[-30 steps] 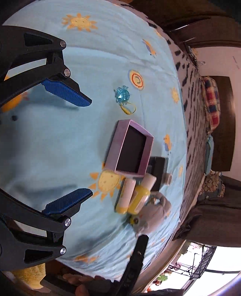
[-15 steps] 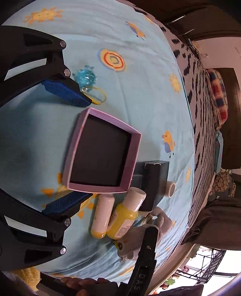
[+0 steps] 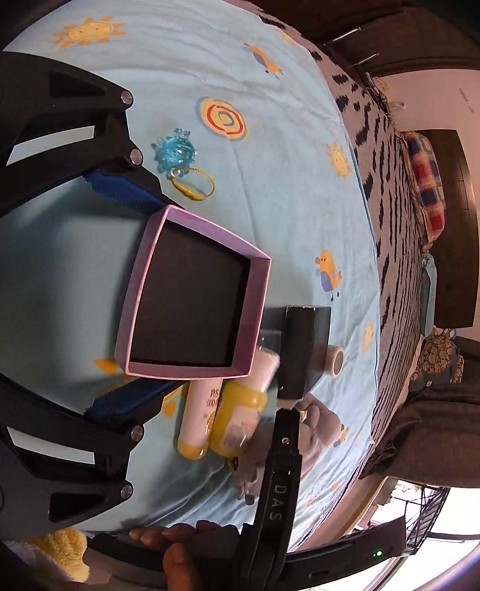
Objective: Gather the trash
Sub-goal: 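Grasp the pink box with left tool while right tool grasps the grey plush toy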
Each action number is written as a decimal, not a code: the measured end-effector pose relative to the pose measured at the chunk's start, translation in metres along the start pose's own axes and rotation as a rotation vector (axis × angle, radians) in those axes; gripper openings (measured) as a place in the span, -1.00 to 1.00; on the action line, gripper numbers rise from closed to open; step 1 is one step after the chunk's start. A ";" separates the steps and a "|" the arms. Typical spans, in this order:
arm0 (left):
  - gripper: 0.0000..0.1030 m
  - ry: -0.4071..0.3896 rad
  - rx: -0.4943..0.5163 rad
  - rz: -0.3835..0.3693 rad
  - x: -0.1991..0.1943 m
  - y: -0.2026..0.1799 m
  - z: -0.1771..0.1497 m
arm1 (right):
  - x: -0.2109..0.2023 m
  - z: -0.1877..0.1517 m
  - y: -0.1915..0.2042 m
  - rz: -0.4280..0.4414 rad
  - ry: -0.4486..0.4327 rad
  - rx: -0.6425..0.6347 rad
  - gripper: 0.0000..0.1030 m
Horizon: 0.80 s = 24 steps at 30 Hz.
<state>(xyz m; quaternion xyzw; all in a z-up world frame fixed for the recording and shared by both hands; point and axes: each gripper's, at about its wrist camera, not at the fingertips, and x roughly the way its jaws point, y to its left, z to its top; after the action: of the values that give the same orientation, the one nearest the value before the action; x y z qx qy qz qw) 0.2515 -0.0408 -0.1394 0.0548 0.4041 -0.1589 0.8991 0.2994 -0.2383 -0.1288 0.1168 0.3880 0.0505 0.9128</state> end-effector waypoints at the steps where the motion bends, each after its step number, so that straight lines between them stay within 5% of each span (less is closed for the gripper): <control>1: 0.50 -0.005 0.001 0.004 -0.004 0.000 -0.001 | -0.004 -0.001 0.000 0.010 0.000 0.007 0.53; 12: 0.50 -0.118 -0.009 0.021 -0.086 -0.009 -0.012 | -0.098 -0.016 0.000 0.017 -0.129 -0.020 0.53; 24: 0.51 -0.187 -0.009 -0.010 -0.166 -0.044 -0.082 | -0.195 -0.115 -0.007 0.062 -0.197 -0.076 0.53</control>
<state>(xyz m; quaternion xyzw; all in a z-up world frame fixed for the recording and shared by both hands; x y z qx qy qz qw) 0.0753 -0.0235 -0.0694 0.0335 0.3192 -0.1658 0.9325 0.0812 -0.2613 -0.0716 0.0982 0.2904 0.0815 0.9484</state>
